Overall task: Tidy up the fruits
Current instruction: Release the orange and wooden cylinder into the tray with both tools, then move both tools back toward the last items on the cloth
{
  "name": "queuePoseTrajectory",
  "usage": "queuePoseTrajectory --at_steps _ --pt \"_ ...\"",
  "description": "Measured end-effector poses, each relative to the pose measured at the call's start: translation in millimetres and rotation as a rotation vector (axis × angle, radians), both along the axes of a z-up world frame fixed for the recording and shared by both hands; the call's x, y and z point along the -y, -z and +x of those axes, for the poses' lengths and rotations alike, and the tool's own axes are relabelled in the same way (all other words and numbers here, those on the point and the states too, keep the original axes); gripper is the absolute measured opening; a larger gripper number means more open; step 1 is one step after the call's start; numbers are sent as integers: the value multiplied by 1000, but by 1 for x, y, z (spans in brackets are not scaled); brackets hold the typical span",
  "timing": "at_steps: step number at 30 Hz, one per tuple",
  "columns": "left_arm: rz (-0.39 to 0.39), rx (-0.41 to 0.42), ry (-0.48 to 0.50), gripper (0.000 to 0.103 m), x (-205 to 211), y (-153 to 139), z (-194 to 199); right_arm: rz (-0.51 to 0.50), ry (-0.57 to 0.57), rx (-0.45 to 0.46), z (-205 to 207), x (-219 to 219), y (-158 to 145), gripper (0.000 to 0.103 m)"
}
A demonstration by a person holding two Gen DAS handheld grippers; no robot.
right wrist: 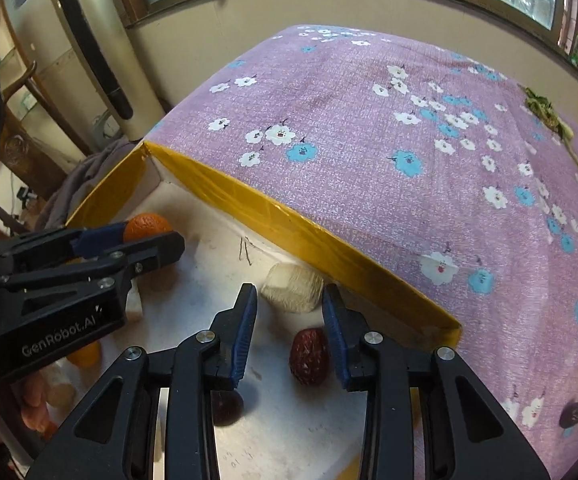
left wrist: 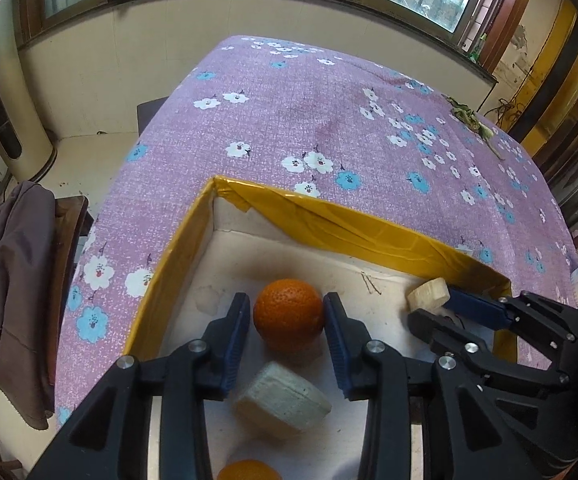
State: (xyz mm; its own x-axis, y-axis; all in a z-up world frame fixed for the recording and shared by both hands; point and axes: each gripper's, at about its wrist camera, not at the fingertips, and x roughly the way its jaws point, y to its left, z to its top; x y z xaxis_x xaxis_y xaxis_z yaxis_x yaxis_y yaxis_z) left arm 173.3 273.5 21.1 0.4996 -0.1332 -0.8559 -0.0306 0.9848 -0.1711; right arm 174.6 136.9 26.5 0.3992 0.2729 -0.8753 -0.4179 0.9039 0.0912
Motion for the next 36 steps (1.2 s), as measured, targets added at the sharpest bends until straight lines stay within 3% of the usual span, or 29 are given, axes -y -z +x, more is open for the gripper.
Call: queuePoseTrajectory --at_steps 4,6,17,26,36 --pt "31 33 -7 45 0 -7 -11 21 21 9 -12 15 -9 35" --pt "61 62 -18 55 0 -12 -20 32 33 21 -20 22 -15 35" --pt "128 207 -75 81 16 -40 -80 73 72 87 -89 54 -39 38" --pt "67 243 -89 83 45 -56 -123 82 104 125 -151 100 -43 40" --pt "60 260 -51 90 110 -67 -141 113 179 143 -178 173 -48 43"
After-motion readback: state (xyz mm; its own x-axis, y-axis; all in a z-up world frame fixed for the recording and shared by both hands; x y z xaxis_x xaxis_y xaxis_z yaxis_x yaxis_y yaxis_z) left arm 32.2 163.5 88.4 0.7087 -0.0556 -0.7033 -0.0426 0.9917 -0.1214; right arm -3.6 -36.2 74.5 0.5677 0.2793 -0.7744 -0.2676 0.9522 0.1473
